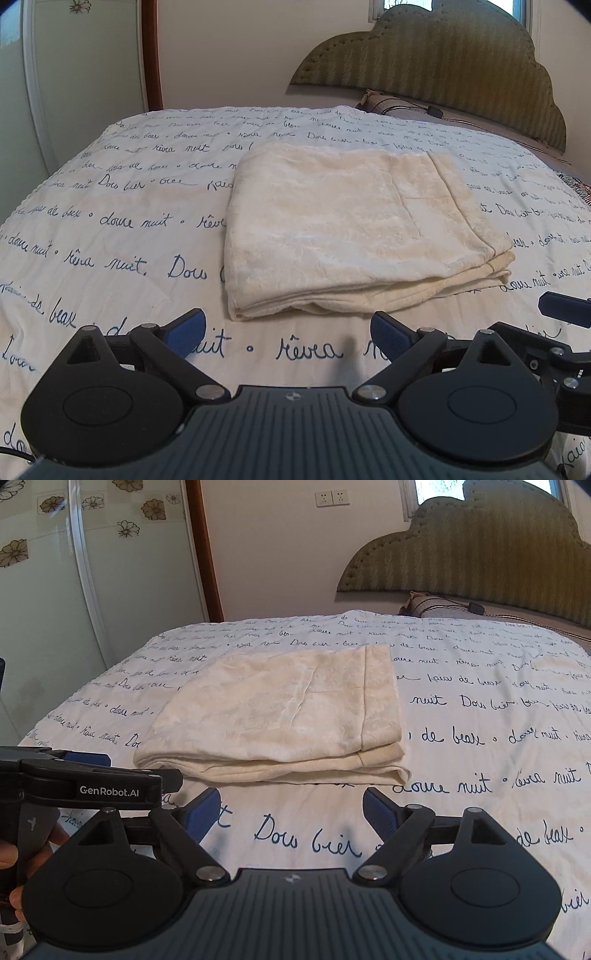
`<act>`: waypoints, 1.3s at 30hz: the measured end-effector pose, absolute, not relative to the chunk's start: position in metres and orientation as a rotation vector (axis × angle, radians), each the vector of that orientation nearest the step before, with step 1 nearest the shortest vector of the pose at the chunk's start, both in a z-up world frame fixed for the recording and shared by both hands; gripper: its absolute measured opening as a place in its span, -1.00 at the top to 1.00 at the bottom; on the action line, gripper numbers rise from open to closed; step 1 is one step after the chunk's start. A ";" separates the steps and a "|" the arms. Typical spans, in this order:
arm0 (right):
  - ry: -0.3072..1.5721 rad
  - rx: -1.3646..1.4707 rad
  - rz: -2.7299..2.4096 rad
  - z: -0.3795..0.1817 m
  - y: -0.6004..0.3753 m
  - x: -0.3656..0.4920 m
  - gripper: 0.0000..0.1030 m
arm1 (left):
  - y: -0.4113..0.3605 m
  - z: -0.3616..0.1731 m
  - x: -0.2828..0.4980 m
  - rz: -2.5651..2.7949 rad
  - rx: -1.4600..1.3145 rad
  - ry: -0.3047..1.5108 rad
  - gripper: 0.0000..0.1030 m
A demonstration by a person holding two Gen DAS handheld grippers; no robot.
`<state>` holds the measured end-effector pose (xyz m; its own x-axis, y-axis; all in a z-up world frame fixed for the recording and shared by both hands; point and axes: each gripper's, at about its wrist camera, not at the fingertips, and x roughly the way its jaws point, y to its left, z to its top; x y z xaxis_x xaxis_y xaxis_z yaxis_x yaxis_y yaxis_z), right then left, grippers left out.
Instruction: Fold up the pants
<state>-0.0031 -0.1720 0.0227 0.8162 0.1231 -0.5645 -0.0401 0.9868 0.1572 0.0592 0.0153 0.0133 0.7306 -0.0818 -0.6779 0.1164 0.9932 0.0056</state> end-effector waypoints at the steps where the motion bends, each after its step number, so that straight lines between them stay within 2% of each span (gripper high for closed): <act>1: 0.610 0.141 0.089 0.023 -0.172 -0.005 -0.64 | 0.016 0.014 0.058 -0.109 0.049 0.745 -0.89; 16: 0.701 0.130 0.067 0.028 -0.158 -0.021 -0.65 | 0.016 0.009 0.043 -0.090 0.068 0.764 -0.89; 22: 0.726 0.382 0.226 0.038 -0.173 -0.026 -0.66 | 0.019 0.001 0.039 -0.087 0.069 0.776 -0.89; 28: 0.699 0.120 0.027 0.026 -0.155 -0.021 -0.66 | 0.023 -0.007 0.039 -0.076 0.067 0.785 -0.90; 39: 0.656 0.073 0.034 0.002 -0.151 -0.006 -0.67 | 0.023 -0.016 0.040 -0.072 0.074 0.763 -0.97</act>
<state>-0.0063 -0.1513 0.0024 0.7921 0.0550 -0.6079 -0.0087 0.9968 0.0788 0.0401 0.0227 -0.0155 0.7204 -0.0386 -0.6925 0.0924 0.9949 0.0406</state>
